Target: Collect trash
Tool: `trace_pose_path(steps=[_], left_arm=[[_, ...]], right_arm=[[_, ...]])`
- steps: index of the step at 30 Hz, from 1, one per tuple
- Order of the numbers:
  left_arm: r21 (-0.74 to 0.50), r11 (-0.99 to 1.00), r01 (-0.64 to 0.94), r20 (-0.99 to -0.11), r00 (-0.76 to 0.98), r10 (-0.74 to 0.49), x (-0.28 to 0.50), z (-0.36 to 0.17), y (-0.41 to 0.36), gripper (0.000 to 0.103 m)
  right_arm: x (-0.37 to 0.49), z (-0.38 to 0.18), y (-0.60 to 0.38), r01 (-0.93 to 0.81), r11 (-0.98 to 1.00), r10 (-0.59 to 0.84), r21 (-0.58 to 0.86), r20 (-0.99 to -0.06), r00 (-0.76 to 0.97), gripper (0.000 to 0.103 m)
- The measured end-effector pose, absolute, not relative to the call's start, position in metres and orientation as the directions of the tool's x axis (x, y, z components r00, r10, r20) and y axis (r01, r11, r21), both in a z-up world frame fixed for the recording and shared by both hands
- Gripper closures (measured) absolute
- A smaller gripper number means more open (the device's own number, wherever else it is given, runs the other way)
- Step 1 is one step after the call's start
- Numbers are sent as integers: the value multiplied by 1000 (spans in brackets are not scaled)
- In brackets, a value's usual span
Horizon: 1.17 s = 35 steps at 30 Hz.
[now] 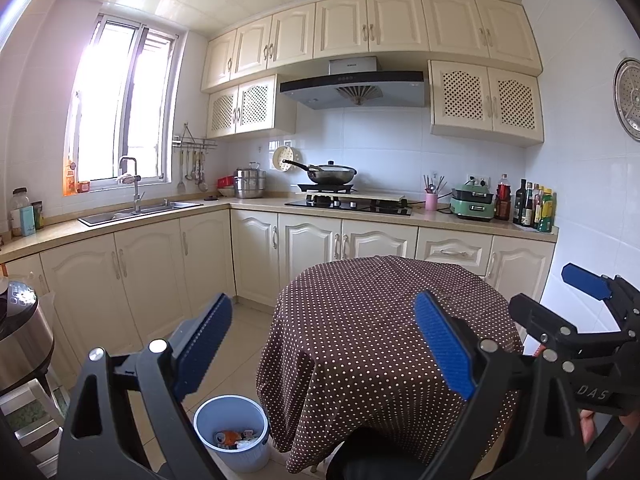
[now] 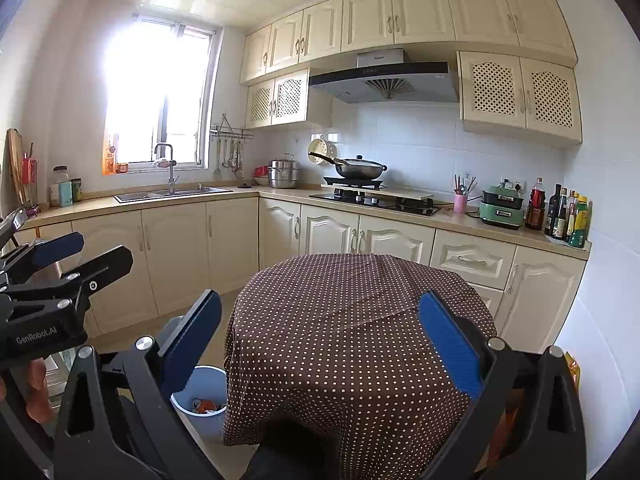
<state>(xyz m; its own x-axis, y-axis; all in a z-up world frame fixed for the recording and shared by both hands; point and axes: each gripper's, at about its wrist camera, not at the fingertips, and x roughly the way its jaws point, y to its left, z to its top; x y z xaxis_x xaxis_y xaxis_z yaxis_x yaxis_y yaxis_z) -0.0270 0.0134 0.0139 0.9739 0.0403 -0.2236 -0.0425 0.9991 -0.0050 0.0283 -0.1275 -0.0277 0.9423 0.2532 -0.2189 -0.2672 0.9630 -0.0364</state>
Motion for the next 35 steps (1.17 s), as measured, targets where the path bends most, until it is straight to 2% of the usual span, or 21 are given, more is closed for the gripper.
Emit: trace_pose_path(steps=[24, 32, 35], left_arm=[[-3, 999, -32, -227, 973, 31, -24, 11, 13, 13], [6, 999, -38, -250, 967, 38, -8, 5, 18, 13], [39, 997, -72, -301, 950, 81, 18, -6, 28, 13]], right_arm=[[35, -32, -131, -267, 963, 252, -30, -237, 938, 7], [61, -42, -133, -254, 967, 241, -19, -250, 938, 7], [99, -51, -139, -216, 976, 201, -17, -303, 932, 7]])
